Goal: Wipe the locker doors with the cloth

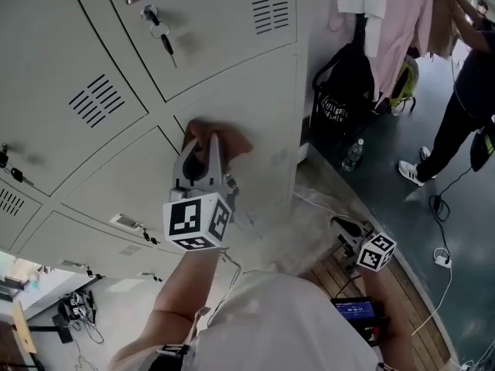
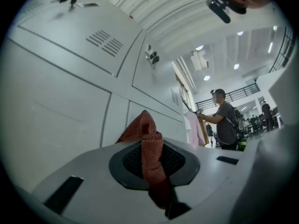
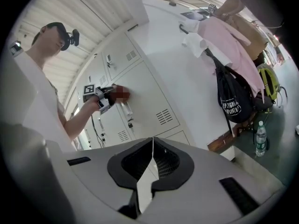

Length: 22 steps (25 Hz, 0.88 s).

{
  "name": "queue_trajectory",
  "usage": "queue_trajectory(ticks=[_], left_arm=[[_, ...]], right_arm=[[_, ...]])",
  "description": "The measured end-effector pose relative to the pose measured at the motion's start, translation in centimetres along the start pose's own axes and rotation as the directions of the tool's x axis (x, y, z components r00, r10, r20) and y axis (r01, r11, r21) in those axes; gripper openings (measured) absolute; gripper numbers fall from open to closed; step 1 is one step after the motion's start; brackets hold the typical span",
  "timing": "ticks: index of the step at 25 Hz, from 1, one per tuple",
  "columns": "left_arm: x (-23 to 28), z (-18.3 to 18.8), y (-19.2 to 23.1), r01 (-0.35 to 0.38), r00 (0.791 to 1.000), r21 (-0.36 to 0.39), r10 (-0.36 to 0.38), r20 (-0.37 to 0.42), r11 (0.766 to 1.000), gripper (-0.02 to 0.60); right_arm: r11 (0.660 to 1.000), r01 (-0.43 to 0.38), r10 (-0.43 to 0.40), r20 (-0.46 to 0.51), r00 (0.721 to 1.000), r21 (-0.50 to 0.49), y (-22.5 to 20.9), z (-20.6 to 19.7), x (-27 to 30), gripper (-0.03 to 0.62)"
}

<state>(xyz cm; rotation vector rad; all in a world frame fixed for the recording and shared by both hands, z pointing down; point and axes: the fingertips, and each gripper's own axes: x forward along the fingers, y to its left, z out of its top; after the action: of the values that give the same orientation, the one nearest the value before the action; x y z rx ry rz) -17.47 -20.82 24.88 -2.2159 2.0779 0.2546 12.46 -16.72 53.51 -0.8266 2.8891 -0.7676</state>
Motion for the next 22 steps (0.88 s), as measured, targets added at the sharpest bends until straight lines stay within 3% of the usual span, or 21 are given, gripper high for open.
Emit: queue_trajectory(ticks=[4, 7, 11, 14, 19, 22], left_arm=[[-1.2, 3.3, 1.5, -0.063, 0.995, 0.078, 0.057, 0.079, 0.995, 0.038], [0.2, 4.8, 0.5, -0.055, 0.993, 0.09, 0.045, 0.105, 0.994, 0.038], [3.7, 4.1, -2.4, 0.003, 0.996, 0.089, -0.011, 0.084, 0.996, 0.038], [6.9, 2.6, -5.5, 0.08, 0.996, 0.06, -0.083, 0.045, 0.995, 0.038], [12.1, 0.9, -10.6, 0.228, 0.974, 0.028, -0.227, -0.014, 0.973, 0.038], [14.6, 0.2, -12.8, 0.275, 0.961, 0.065, -0.272, -0.058, 0.959, 0.038]], right_arm=[[0.999, -0.035, 0.034, -0.031, 0.999, -0.017, 0.6, -0.2, 1.2, 0.017], [0.999, -0.048, 0.048, -0.029, 0.998, -0.017, 0.9, -0.1, 1.7, 0.017], [0.999, -0.033, 0.033, -0.02, 0.999, -0.017, 0.7, 0.0, 0.9, 0.018], [1.0, 0.022, -0.022, 0.016, 1.0, -0.006, 0.0, 0.2, -1.1, 0.017], [0.993, 0.118, -0.119, 0.081, 0.99, 0.013, -0.7, -0.3, -4.2, 0.017], [0.99, 0.141, -0.142, 0.101, 0.985, 0.012, -1.0, 0.1, -5.0, 0.017]])
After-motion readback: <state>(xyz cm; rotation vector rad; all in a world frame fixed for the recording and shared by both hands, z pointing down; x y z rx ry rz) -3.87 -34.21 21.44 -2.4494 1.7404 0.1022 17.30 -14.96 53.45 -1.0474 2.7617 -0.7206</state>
